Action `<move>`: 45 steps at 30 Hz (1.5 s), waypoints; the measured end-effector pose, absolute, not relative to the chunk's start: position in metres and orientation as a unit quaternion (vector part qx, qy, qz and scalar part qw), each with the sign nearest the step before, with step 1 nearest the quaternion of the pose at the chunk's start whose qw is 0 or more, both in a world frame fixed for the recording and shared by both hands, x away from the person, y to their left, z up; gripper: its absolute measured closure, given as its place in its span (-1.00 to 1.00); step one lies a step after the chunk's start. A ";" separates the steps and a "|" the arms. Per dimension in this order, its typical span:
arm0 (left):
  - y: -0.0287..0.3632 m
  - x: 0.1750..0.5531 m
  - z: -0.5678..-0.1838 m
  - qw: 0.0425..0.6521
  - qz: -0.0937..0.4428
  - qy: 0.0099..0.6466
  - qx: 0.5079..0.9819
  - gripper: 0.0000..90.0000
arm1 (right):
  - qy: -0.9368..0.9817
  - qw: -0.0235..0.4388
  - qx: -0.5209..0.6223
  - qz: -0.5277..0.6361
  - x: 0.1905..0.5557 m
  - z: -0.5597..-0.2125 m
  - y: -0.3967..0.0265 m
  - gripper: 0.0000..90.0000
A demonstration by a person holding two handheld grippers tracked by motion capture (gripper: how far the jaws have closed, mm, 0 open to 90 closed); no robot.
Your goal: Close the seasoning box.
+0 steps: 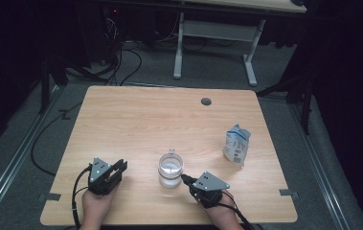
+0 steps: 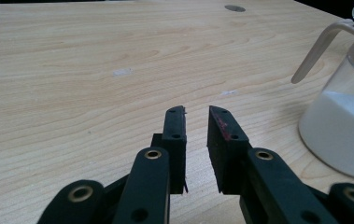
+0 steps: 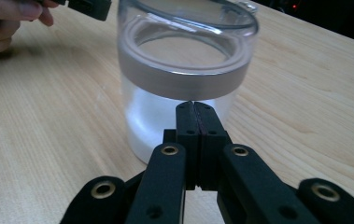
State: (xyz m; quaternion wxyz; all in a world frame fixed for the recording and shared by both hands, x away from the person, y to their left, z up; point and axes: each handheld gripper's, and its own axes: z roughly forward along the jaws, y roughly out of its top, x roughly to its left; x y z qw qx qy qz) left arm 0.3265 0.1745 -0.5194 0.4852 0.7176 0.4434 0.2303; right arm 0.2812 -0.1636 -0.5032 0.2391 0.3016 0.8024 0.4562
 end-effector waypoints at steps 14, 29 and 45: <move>0.175 0.326 -0.520 0.486 0.229 0.443 0.718 0.71 | 0.802 0.242 0.298 0.457 0.278 -0.501 -0.166 0.82; 0.171 0.328 -0.521 0.483 0.224 0.444 0.721 0.18 | 0.721 0.282 0.453 0.442 0.284 -0.521 -0.304 0.03; 0.171 0.326 -0.520 0.479 0.221 0.440 0.726 0.02 | 0.737 0.292 0.428 0.434 0.285 -0.521 -0.287 -0.02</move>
